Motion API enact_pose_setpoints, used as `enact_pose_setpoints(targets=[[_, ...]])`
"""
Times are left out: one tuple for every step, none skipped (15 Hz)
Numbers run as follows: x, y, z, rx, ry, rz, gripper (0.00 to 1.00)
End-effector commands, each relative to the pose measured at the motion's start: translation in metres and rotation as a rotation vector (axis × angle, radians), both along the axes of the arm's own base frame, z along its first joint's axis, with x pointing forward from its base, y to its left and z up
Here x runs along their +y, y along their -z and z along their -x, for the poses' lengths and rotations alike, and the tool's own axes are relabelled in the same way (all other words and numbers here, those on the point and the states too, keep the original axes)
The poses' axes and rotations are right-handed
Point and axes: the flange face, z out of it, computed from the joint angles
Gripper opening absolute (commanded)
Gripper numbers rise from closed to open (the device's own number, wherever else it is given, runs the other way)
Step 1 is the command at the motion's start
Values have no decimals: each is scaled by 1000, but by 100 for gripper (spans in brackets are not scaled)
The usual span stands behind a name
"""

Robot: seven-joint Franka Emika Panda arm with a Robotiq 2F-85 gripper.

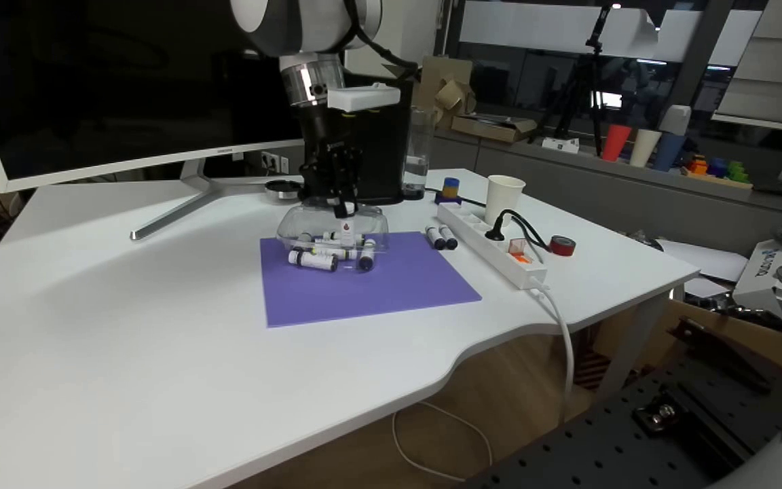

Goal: Pick up the object and place it in the bowl

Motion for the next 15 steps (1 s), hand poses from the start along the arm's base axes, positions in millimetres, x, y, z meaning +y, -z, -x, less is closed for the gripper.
enact_pose_setpoints(targets=[[5, 0, -5, 49, 1, -22, 7], [6, 0, -5, 65, 6, -21, 7], [6, 1, -5, 82, 15, -17, 52], [5, 2, -4, 94, 23, -14, 52], [5, 2, -5, 106, 31, -11, 59], [3, 2, -5, 116, 36, -7, 65], [2, 1, -5, 120, 41, -5, 72], [1, -1, -5, 122, 43, -2, 80], [0, -3, -5, 117, 45, 2, 85], [-1, -7, -6, 107, 47, 6, 93], [-1, -11, -6, 96, 47, 7, 98], [-2, -15, -6, 87, 49, 9, 99], [-2, -20, -5, 79, 55, 11, 100], [-2, -25, -4, 64, 65, 16, 100], [-3, -31, -3, 50, 80, 21, 100]])
